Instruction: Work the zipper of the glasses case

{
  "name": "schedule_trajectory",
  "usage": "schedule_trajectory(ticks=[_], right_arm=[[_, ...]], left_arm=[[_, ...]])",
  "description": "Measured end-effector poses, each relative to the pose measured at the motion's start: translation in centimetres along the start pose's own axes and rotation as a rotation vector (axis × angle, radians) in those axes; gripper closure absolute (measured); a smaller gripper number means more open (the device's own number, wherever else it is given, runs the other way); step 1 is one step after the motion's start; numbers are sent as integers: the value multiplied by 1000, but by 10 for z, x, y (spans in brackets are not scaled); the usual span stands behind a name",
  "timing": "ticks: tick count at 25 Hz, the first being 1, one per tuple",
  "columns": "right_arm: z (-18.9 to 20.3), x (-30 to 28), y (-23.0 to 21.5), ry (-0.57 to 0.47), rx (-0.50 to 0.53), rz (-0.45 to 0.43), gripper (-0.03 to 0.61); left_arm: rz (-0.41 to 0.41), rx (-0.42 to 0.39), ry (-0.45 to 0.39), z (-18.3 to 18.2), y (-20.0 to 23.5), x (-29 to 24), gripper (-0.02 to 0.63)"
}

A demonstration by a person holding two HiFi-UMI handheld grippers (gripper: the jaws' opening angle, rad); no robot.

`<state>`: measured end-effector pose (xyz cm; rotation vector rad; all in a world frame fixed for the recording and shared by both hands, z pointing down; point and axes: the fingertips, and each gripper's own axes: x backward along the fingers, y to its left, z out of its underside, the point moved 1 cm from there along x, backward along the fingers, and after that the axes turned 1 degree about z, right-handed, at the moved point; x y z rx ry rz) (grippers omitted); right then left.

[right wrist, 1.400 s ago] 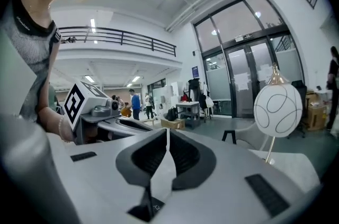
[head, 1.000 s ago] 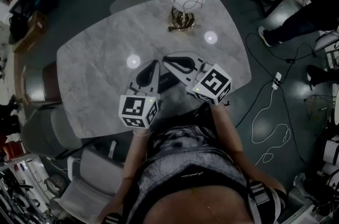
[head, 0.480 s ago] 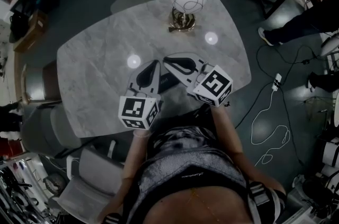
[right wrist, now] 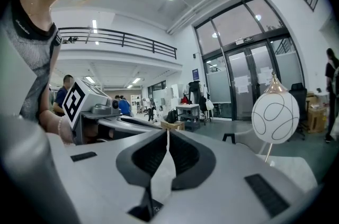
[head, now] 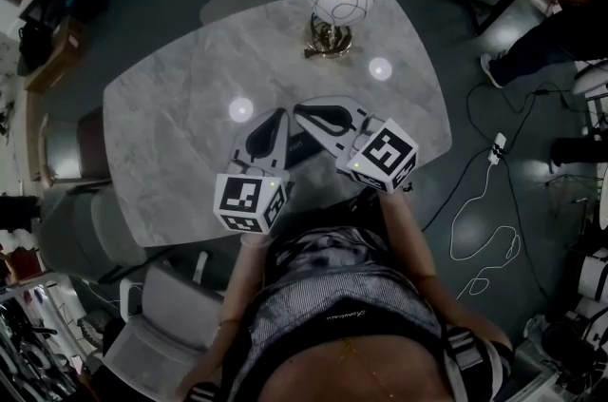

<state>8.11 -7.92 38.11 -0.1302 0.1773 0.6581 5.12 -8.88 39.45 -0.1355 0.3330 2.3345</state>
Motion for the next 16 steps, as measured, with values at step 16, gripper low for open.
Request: schedule_trajectory(ticks=[16], right_arm=[[0,-1,-6,12,-1,12,509]], left_arm=[[15,12,8,0,-1,-4,607]])
